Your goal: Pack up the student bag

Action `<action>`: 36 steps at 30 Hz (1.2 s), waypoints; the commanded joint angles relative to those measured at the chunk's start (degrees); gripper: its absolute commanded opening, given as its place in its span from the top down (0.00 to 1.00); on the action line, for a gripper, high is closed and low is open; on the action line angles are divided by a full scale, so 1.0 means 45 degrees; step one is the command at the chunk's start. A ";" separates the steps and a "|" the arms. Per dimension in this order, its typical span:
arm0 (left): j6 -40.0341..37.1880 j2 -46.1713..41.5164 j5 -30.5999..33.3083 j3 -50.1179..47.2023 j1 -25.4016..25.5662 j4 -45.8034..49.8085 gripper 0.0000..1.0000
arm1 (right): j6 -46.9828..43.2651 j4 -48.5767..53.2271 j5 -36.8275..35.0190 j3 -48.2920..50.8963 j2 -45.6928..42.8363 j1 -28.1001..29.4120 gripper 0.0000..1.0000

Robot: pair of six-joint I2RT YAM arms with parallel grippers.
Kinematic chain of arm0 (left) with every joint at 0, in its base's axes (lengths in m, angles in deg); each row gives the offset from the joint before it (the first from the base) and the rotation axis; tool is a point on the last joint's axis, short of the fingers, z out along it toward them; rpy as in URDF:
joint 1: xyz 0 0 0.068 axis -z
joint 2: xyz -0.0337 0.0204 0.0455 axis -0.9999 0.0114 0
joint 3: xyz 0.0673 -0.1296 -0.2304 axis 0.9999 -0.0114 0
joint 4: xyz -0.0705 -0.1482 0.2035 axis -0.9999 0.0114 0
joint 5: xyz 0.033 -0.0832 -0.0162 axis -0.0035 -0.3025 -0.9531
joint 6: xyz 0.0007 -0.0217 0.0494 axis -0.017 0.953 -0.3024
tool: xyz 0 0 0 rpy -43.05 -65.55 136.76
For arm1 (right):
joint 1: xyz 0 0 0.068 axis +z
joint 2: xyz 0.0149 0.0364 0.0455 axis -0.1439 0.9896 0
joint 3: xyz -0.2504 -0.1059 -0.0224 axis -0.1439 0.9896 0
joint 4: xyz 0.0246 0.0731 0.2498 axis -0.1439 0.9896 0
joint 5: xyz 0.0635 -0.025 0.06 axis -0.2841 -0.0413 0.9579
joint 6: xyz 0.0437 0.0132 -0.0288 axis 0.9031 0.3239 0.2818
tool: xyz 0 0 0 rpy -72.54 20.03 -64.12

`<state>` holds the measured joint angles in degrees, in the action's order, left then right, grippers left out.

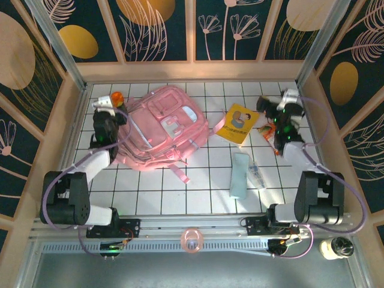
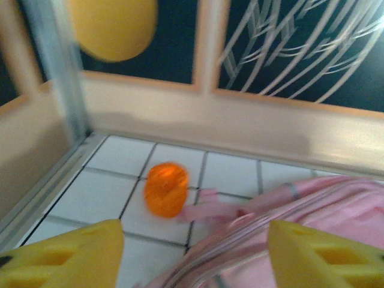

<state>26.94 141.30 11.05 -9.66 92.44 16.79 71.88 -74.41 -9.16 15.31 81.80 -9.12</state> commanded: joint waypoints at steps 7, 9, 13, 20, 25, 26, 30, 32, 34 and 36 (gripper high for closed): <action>0.1902 0.3113 -0.3533 0.4122 -0.0082 0.6914 0.51 | 0.4414 0.8194 -0.0014 -0.2178 -0.1389 0.4360 0.01; 0.2158 0.3838 -0.4343 0.4306 -0.0082 0.7125 0.58 | 0.5951 0.7865 0.0032 -0.1488 -0.1644 0.5483 0.08; 0.2747 0.5303 -0.5776 0.4005 -0.0034 0.7294 0.76 | 0.8751 0.6403 0.0612 0.0178 -0.1792 0.7067 0.19; 0.3408 0.4166 -0.6179 0.1128 0.0933 0.6999 0.78 | 1.0330 0.4649 0.0925 0.0609 0.0311 0.9080 0.20; 0.5892 0.1906 -0.6599 -0.1850 0.2192 0.5012 0.78 | 1.0636 0.3868 0.1585 0.0047 0.2324 0.9118 0.20; 0.6373 0.1429 -0.6499 -0.2421 0.2451 0.4679 0.78 | 1.0698 0.3759 0.1569 -0.0069 0.2653 0.9074 0.20; 0.7429 -0.0214 -0.5995 -0.3800 0.3142 0.4271 0.76 | 1.0541 0.3023 0.1776 -0.0687 0.4056 0.8760 0.21; 0.7513 -0.0719 -0.5824 -0.4102 0.3229 0.4362 0.76 | 1.0435 0.2528 0.2064 -0.1146 0.4852 0.8485 0.22; 0.7453 -0.1128 -0.5654 -0.4224 0.3240 0.4712 0.76 | 1.0197 0.1978 0.2283 -0.1697 0.5643 0.8225 0.22; 0.7474 -0.1563 -0.5515 -0.4472 0.3275 0.4819 0.76 | 0.9890 0.1694 0.2482 -0.2622 0.6554 0.7980 0.23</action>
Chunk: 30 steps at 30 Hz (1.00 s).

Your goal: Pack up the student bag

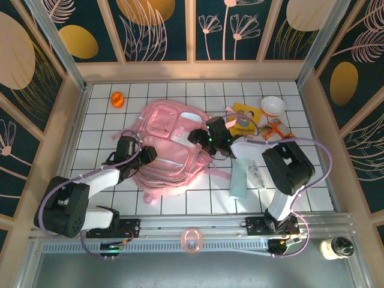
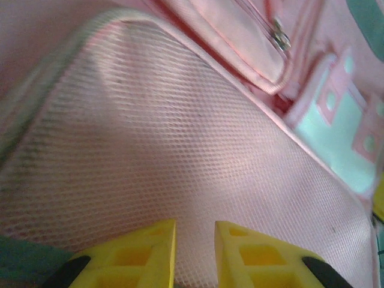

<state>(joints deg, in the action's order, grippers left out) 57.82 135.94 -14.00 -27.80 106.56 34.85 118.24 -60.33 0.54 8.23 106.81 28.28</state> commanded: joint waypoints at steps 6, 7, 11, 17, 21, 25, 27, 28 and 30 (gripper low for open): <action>0.1220 -0.1305 0.0066 -0.1511 0.0257 -0.0020 0.75 | -0.0947 -0.2028 0.0934 -0.3355 0.3132 -0.0837 0.24; 0.1259 -0.1352 0.0034 -0.1617 0.0292 -0.0139 0.75 | -0.0984 -0.2136 0.1052 -0.3626 0.3396 -0.0886 0.23; 0.1471 -0.1467 -0.0185 -0.1886 0.0377 -0.0590 0.74 | -0.1438 -0.2128 0.1354 -0.4737 0.4231 -0.0936 0.24; 0.0473 -0.2202 -0.0042 -0.0620 0.0394 0.0299 0.66 | -0.2233 -0.1996 0.1086 -0.4648 0.2905 -0.1090 0.24; -0.1337 -0.3190 0.0230 0.1017 0.0394 0.1644 0.67 | -0.2942 -0.1320 0.0603 -0.3326 0.0262 -0.1091 0.24; -0.4656 -0.3575 -0.0444 0.2855 0.0396 0.3295 0.63 | -0.2933 -0.0360 0.0180 -0.1353 -0.2853 -0.0937 0.24; -0.6502 -0.3457 -0.0650 0.3787 0.0399 0.4334 0.63 | -0.2806 0.0015 -0.0192 -0.0202 -0.4472 -0.0633 0.24; -0.7276 -0.3361 -0.0830 0.4090 0.0396 0.4644 0.65 | -0.2687 0.0170 -0.0418 0.0240 -0.5164 -0.0505 0.23; -0.8848 -0.3049 -0.1436 0.4796 0.0414 0.5496 0.66 | -0.2558 0.0258 -0.0822 0.1285 -0.6544 -0.0191 0.23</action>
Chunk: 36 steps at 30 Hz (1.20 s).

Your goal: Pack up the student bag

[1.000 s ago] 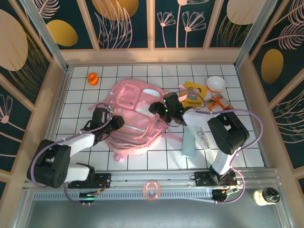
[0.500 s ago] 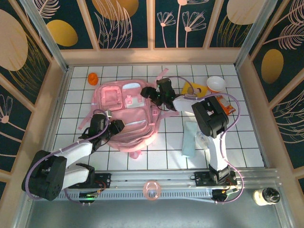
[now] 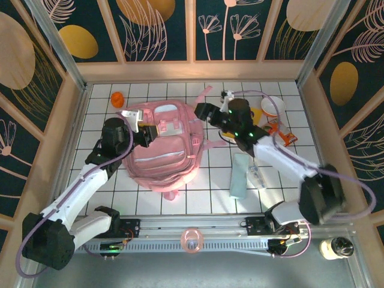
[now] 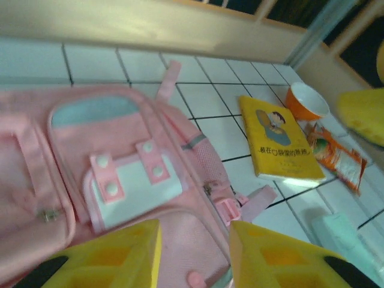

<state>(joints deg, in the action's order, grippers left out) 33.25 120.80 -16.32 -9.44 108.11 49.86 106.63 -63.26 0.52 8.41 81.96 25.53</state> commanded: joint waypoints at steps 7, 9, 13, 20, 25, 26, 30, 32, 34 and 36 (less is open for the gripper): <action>-0.8488 0.1042 -0.2202 0.0714 0.1227 0.3385 0.60 | -0.0450 0.0366 -0.2282 0.3622 -0.3853 0.0780 0.23; -0.9986 0.1332 -0.2533 0.0333 0.1764 0.3366 0.58 | -0.0751 0.0248 -0.2514 0.3860 -0.4078 0.0779 0.23; -1.1095 0.2358 -0.1681 0.0245 0.2752 0.3272 0.57 | -0.1142 0.0214 -0.2583 0.3973 -0.4126 0.0789 0.23; -1.2270 0.4329 0.0159 0.0296 0.4227 0.2561 0.47 | -0.1392 -0.0983 -0.2713 0.4904 -0.4205 0.0808 0.22; -1.1637 0.5179 0.1383 0.0326 0.4331 0.1270 0.42 | -0.1550 -0.1176 -0.2703 0.5145 -0.4146 0.0815 0.22; -1.1487 0.5217 0.1549 0.0289 0.4321 0.1039 0.41 | -0.1568 -0.1224 -0.2709 0.5205 -0.4131 0.0809 0.22; -1.1105 0.5076 0.1773 -0.0124 0.4319 0.0073 0.36 | -0.1572 -0.1570 -0.2655 0.5516 -0.4112 0.0803 0.22; -1.1214 0.5185 0.1684 -0.0222 0.4336 0.0052 0.34 | -0.1571 -0.1745 -0.2655 0.5635 -0.4061 0.0817 0.21; -1.1472 0.5530 0.1637 -0.0044 0.4341 0.0593 0.32 | -0.1580 -0.1807 -0.2616 0.5651 -0.3976 0.0809 0.21; -1.1639 0.5893 0.1654 0.0090 0.4331 0.1051 0.28 | -0.1665 -0.1861 -0.2558 0.5641 -0.3853 0.0809 0.21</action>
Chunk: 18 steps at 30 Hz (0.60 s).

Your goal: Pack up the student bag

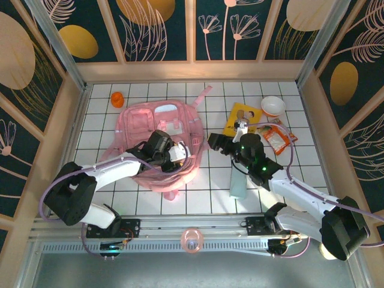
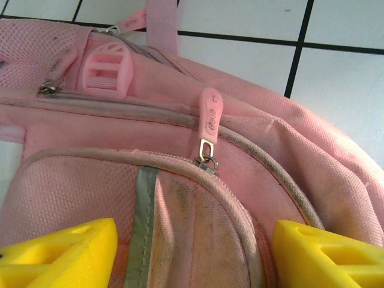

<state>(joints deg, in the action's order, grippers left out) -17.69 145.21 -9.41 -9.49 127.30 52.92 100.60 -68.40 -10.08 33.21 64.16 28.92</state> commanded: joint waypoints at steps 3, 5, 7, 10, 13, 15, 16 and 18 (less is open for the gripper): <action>-0.0371 0.0834 0.0644 0.0086 0.0063 0.0391 0.28 | -0.0353 -0.0648 -0.0352 0.0094 0.0370 0.0051 0.19; -0.0205 0.1020 0.1443 0.0057 0.0062 0.0085 0.44 | -0.0290 -0.0526 -0.0621 0.0051 0.0577 0.0038 0.17; -0.0181 0.0918 0.1678 0.0186 0.0062 0.0154 0.76 | -0.0299 -0.0374 -0.0705 -0.0035 0.0888 -0.0002 0.17; -0.0248 -0.0379 0.0766 0.0047 0.0062 -0.0006 1.00 | -0.0701 0.0281 -0.0560 -0.0419 0.1457 -0.0169 0.17; -0.0405 -0.2504 -0.0733 -0.0545 -0.0087 -0.0728 1.00 | -0.1404 0.0670 -0.0127 -0.0728 0.2019 -0.0447 0.17; -0.0375 -0.3796 -0.1919 -0.0716 -0.0537 -0.0915 1.00 | -0.1641 0.0767 -0.0352 -0.0828 0.2247 -0.0639 0.18; -0.0300 -0.4305 -0.2617 -0.0660 -0.0891 -0.0856 1.00 | -0.2002 0.0622 -0.0242 -0.0816 0.2293 -0.0778 0.19; -0.0249 -0.4990 -0.3889 -0.0359 -0.1707 -0.0407 1.00 | -0.2875 0.0096 0.0575 -0.0713 0.2313 -0.1069 0.19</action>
<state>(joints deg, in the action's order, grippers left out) -18.42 127.14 -15.86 -13.01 122.97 53.88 93.84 -66.04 -10.19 31.57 74.33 25.42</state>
